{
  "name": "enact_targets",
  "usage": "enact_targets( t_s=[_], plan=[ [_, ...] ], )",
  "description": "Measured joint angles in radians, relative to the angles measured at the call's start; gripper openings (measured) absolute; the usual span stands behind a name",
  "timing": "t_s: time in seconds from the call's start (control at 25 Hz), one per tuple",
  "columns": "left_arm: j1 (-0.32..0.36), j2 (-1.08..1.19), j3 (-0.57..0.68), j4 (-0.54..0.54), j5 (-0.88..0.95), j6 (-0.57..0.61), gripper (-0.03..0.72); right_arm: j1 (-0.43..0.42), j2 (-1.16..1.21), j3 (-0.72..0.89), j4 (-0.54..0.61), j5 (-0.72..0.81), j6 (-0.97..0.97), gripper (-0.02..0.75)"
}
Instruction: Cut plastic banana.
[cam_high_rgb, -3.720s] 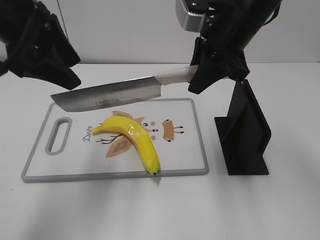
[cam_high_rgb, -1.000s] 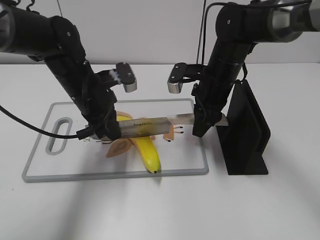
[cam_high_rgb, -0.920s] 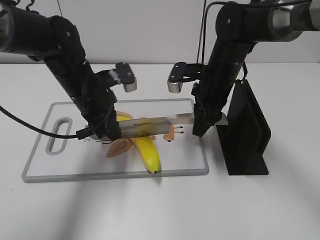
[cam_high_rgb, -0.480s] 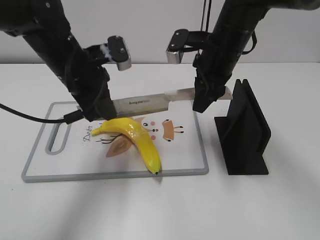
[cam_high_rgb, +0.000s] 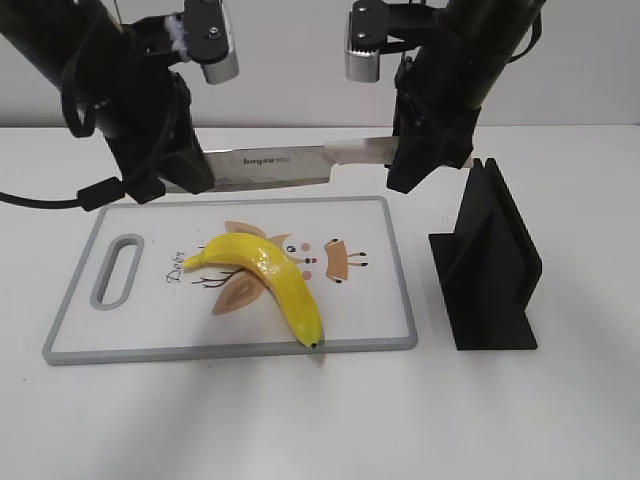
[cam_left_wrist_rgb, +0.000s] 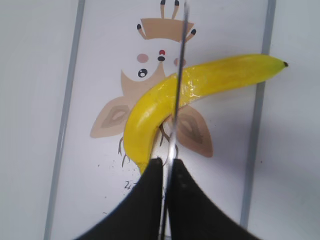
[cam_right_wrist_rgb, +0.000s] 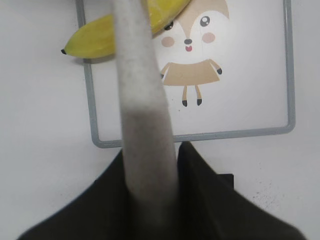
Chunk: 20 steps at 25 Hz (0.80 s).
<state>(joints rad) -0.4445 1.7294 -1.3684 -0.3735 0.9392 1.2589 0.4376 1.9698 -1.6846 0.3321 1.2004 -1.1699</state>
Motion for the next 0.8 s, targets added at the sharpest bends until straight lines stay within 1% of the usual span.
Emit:
enact_targets(
  t_s=[0.08, 0.12, 0.16, 0.28, 0.36, 0.48, 0.52, 0.6, 0.72, 0.8],
  plan=[
    [0.000, 0.000, 0.001, 0.002, -0.006, 0.018, 0.002, -0.001, 0.000, 0.000, 0.012, 0.002, -0.075, 0.177],
    [0.000, 0.000, 0.001, 0.003, -0.012, 0.020, 0.027, -0.001, 0.000, 0.000, 0.016, 0.002, -0.105, 0.171],
    [0.001, -0.001, 0.001, 0.003, -0.019, 0.021, 0.069, -0.001, 0.000, 0.000, 0.021, 0.001, -0.127, 0.170],
    [0.001, -0.003, 0.002, 0.001, -0.045, 0.025, 0.247, -0.002, 0.000, 0.000, 0.021, -0.001, -0.177, 0.170],
    [0.001, -0.003, 0.002, 0.001, -0.066, 0.026, 0.384, -0.003, 0.000, 0.000, 0.021, -0.001, -0.191, 0.170],
    [0.001, -0.004, 0.002, 0.001, -0.102, 0.028, 0.520, -0.005, 0.000, 0.000, 0.021, -0.001, -0.193, 0.170],
    [0.001, -0.005, 0.002, 0.001, -0.109, 0.029, 0.547, -0.006, 0.000, 0.000, 0.021, -0.001, -0.193, 0.170],
    [0.000, -0.015, 0.002, 0.001, -0.120, 0.027, 0.573, -0.006, 0.000, 0.000, 0.021, -0.001, -0.192, 0.169],
    [0.001, -0.045, 0.002, -0.002, -0.129, 0.012, 0.585, -0.006, 0.000, 0.000, 0.025, -0.001, -0.175, 0.169],
    [0.004, -0.072, 0.002, -0.005, -0.145, -0.045, 0.585, -0.006, 0.000, -0.005, 0.025, 0.003, -0.128, 0.169]
  ],
)
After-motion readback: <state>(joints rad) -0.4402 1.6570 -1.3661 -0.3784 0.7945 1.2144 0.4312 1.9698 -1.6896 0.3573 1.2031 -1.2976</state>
